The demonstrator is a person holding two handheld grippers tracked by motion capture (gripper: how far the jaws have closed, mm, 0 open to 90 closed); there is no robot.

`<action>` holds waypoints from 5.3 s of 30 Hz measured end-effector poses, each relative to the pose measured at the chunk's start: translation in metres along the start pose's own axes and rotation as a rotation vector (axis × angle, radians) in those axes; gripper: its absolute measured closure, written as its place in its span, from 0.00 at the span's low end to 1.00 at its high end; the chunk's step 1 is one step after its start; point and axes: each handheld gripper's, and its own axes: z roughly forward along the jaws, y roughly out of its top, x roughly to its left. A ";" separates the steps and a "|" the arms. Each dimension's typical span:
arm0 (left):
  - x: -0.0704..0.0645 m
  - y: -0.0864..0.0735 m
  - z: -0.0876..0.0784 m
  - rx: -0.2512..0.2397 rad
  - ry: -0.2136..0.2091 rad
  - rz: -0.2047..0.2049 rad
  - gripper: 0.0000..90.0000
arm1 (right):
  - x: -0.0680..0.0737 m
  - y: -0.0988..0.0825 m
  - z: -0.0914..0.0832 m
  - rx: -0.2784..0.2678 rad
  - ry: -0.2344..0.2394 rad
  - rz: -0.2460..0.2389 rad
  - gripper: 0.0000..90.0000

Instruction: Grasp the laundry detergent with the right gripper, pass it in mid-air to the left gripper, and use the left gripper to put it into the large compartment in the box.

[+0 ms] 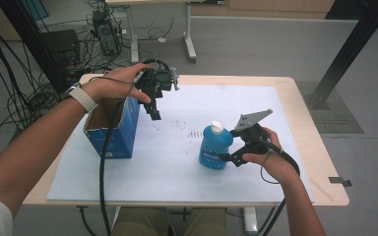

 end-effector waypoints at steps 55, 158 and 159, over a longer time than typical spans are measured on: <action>0.001 0.001 0.001 0.001 -0.002 0.000 0.13 | 0.003 -0.009 0.011 -0.035 0.003 0.016 0.09; 0.001 0.001 0.002 0.003 -0.003 -0.001 0.13 | 0.001 -0.023 0.048 -0.184 0.010 -0.016 0.30; 0.001 0.001 0.003 0.001 -0.002 0.000 0.13 | 0.000 -0.023 0.048 -0.184 0.009 -0.014 0.30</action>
